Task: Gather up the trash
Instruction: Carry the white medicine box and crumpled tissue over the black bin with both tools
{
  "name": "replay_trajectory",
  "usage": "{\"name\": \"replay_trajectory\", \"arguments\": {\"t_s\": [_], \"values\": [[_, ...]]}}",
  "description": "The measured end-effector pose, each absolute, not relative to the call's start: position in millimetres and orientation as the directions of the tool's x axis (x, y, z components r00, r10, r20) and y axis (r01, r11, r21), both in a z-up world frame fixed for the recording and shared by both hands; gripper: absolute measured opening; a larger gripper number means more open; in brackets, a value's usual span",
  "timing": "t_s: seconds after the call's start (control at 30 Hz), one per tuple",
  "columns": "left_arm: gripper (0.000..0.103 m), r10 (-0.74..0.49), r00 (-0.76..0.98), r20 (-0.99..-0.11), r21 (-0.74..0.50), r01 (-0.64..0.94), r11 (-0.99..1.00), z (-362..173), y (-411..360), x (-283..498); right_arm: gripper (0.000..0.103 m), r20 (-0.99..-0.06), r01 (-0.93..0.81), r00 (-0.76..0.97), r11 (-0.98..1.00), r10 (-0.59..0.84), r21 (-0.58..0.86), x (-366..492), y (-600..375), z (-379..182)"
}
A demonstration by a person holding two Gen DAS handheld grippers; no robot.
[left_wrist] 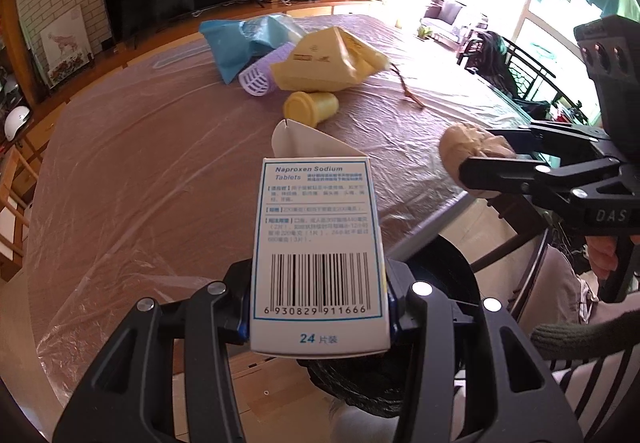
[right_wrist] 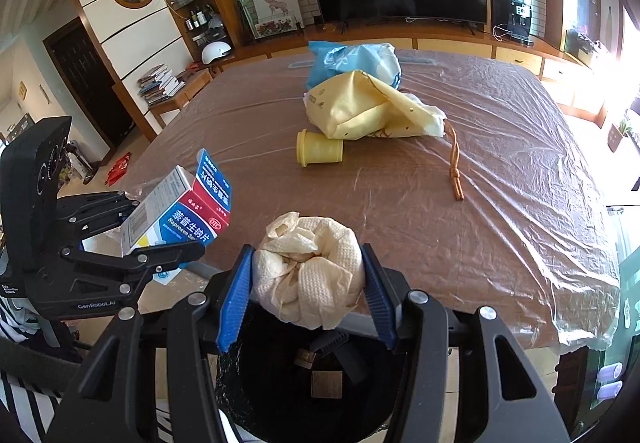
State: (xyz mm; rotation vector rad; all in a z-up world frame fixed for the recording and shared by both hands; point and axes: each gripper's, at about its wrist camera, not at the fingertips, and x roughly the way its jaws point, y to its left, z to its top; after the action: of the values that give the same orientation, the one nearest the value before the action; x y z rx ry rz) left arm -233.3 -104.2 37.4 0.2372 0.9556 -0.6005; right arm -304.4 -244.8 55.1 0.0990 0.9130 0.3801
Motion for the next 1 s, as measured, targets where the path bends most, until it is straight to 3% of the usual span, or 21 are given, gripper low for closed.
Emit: {"name": "replay_trajectory", "arguments": {"t_s": [1.0], "values": [[0.048, -0.423, 0.326, -0.845, -0.091, 0.692, 0.716, 23.2, -125.2, -293.9, 0.051, -0.785, -0.334, 0.479, 0.909, 0.392, 0.25, -352.1, -248.6, 37.0]]}}
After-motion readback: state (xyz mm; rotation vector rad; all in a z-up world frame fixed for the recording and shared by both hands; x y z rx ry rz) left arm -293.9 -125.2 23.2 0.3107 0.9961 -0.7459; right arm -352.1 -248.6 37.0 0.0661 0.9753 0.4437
